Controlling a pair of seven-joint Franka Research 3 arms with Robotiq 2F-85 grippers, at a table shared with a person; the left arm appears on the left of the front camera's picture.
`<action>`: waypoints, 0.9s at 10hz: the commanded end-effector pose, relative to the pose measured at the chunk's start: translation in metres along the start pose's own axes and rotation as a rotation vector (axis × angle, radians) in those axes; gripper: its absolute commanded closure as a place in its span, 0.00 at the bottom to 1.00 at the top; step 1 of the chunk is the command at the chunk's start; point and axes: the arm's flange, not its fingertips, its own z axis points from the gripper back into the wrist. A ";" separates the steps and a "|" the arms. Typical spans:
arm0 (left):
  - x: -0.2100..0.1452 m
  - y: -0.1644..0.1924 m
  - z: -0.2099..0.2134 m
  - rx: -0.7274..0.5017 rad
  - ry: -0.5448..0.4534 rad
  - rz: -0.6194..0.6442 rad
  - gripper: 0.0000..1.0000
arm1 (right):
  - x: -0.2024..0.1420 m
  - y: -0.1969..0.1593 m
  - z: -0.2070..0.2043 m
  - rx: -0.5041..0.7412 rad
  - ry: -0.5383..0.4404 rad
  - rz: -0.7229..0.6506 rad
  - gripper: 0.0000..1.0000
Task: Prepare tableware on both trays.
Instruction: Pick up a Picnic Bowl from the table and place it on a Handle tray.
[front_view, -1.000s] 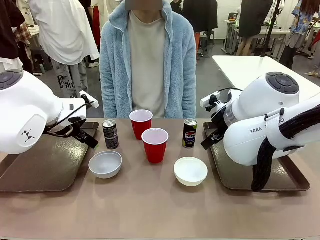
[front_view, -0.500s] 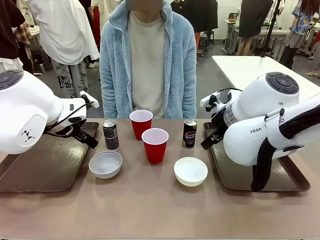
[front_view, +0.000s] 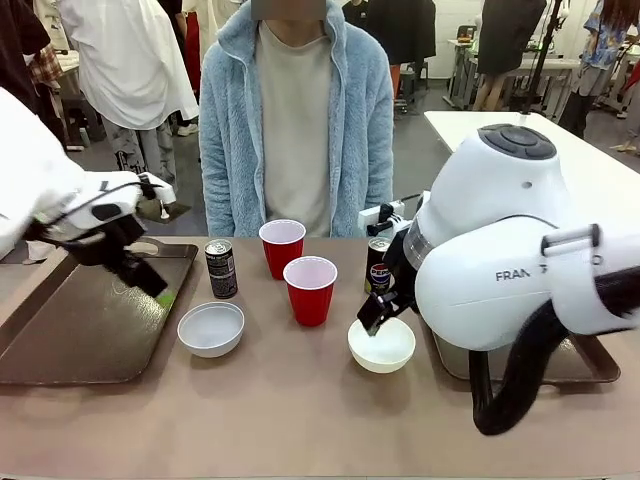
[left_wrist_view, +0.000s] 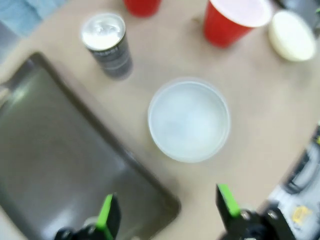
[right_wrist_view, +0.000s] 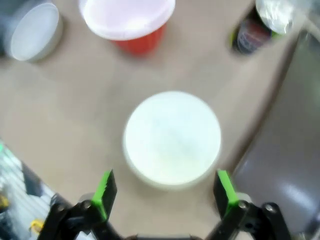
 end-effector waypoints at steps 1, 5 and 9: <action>-0.172 -0.044 -0.011 -0.057 0.089 0.038 0.00 | -0.193 -0.017 0.004 0.001 0.077 -0.180 0.00; -0.017 0.001 0.018 -0.040 0.062 0.024 0.00 | -0.024 0.010 0.026 -0.021 0.125 -0.155 0.00; -0.033 -0.013 0.007 -0.078 0.143 0.040 0.00 | -0.054 -0.004 0.039 0.036 0.169 -0.182 0.00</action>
